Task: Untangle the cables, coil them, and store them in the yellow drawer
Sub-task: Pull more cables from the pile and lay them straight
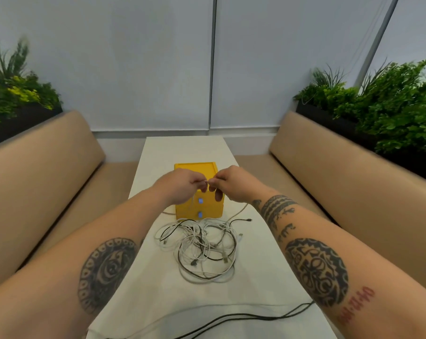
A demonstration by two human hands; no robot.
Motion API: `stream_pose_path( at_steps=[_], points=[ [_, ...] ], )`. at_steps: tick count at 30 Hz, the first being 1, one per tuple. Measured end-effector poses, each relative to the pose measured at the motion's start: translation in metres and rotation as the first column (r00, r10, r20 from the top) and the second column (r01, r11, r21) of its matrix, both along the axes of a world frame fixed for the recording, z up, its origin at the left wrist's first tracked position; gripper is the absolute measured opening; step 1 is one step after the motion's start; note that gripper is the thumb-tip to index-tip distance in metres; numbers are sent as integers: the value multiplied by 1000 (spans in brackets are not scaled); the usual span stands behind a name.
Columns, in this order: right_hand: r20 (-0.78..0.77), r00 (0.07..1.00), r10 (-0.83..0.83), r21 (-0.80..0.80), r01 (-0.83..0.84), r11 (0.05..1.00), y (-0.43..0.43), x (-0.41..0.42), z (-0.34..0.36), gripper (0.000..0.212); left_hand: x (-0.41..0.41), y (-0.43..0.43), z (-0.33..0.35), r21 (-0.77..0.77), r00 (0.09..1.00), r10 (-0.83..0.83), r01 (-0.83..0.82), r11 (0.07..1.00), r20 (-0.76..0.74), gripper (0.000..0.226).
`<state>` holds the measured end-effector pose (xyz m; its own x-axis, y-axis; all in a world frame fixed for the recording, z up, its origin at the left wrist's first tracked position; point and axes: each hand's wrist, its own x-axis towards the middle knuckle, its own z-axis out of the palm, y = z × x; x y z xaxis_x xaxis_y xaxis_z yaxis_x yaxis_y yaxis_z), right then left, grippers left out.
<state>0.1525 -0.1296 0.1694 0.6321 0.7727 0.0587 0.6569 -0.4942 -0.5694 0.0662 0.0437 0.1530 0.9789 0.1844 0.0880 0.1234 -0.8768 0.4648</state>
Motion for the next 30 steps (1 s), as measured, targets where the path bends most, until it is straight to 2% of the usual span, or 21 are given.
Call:
stream_pose_path(
  at_steps=[3, 6, 11, 17, 25, 27, 30],
  points=[
    [-61, 998, -25, 8, 26, 1000, -9, 6, -13, 32, -9, 26, 7, 130, 995, 96, -97, 987, 16, 28],
    [-20, 998, -62, -47, 61, 997, -21, 13, -29, 31, -25, 53, 3, 229, 982, 190, -189, 955, 16, 29],
    [51, 993, -108, -126, 113, 986, -36, 26, -40, 31, -44, 71, -7, 274, 954, 297, -298, 914, 46, 26],
    [151, 970, -190, -213, 220, 952, -65, 43, -62, 31, -64, 89, -14, 307, 933, 360, -349, 885, 22, 24],
    [254, 943, -216, -323, 293, 900, -89, 51, -87, 23, -69, 87, -27, 307, 940, 337, -306, 901, -55, 26],
    [227, 945, -237, -363, 308, 879, -92, 57, -90, 21, -65, 82, -29, 315, 949, 290, -239, 919, -126, 28],
    [90, 964, -252, -426, 266, 865, -100, 58, -93, 20, -56, 67, -26, 324, 959, 224, -158, 933, -175, 28]
  ],
)
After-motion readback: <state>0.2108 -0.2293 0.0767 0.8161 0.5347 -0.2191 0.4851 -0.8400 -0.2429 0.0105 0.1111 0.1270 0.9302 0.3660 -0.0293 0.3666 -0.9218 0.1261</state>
